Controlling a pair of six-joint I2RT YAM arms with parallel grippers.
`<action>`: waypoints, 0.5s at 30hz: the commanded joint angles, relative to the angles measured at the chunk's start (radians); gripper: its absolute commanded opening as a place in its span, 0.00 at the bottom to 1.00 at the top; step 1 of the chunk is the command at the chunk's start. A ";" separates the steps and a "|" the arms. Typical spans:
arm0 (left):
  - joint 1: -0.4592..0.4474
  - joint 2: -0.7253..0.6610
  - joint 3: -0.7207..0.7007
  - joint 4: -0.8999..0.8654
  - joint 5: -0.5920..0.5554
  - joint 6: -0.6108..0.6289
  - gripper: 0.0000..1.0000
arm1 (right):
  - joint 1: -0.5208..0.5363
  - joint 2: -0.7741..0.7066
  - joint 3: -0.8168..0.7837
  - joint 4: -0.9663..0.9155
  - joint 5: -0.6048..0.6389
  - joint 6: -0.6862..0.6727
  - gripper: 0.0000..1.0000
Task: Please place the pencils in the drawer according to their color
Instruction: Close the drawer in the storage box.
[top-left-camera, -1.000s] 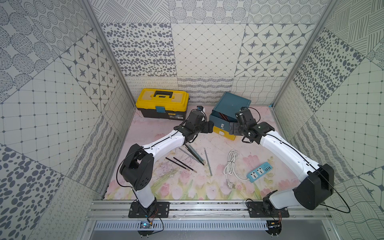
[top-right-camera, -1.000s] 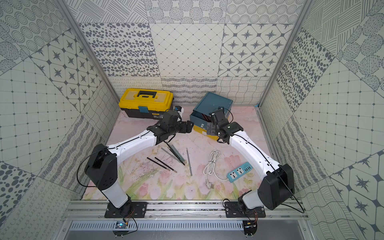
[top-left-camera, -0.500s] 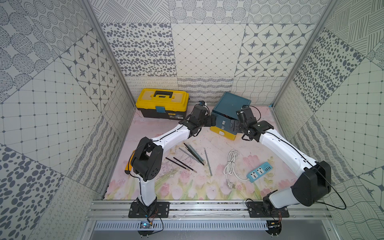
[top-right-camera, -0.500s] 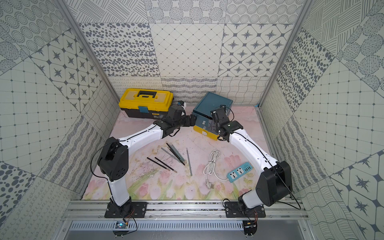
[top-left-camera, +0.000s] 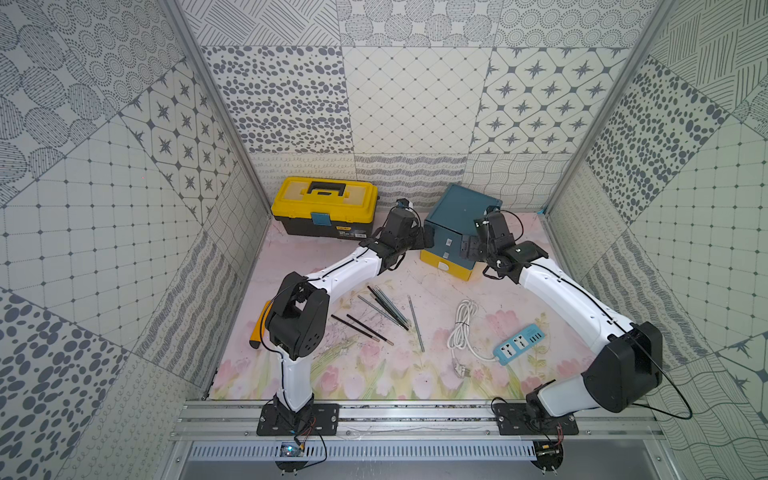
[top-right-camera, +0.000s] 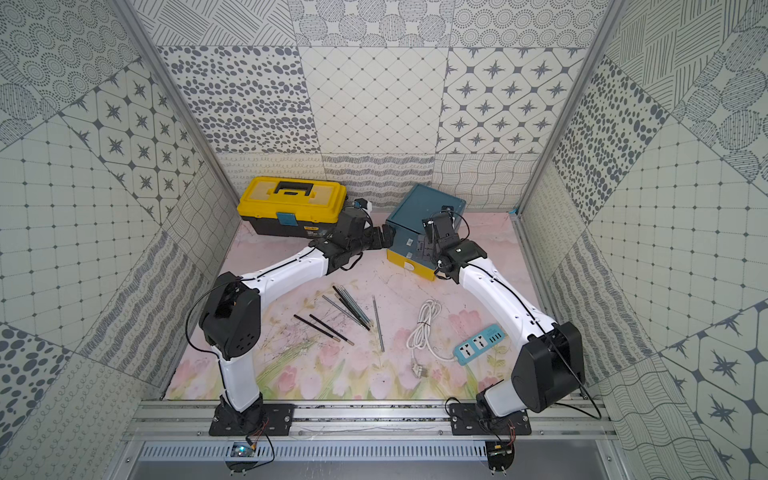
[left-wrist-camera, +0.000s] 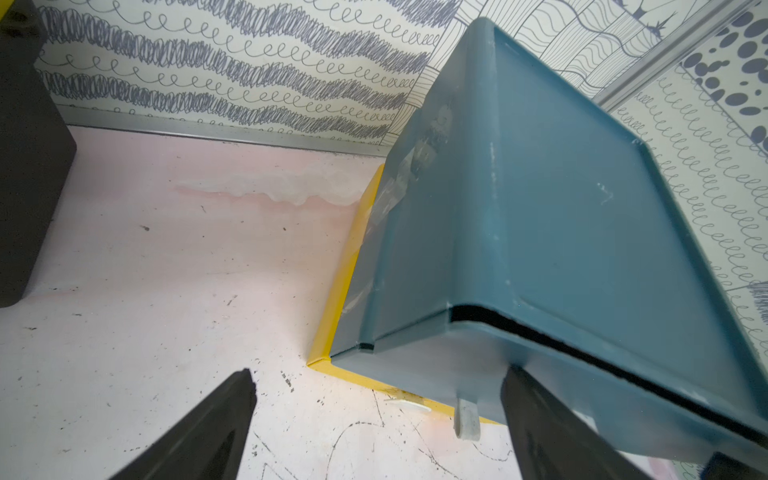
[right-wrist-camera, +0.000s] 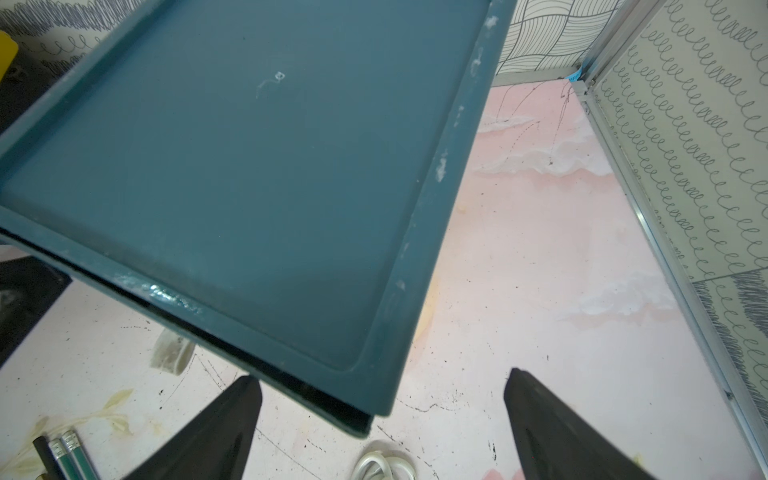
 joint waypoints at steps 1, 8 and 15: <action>0.007 0.016 0.018 0.085 -0.018 -0.026 0.99 | -0.008 0.028 0.023 0.044 0.011 -0.014 0.98; 0.007 0.025 0.014 0.076 -0.033 -0.036 0.99 | -0.012 0.029 0.006 0.063 0.007 -0.014 0.98; 0.008 0.030 0.014 0.056 -0.056 -0.062 0.99 | -0.014 0.028 -0.003 0.076 0.007 -0.019 0.99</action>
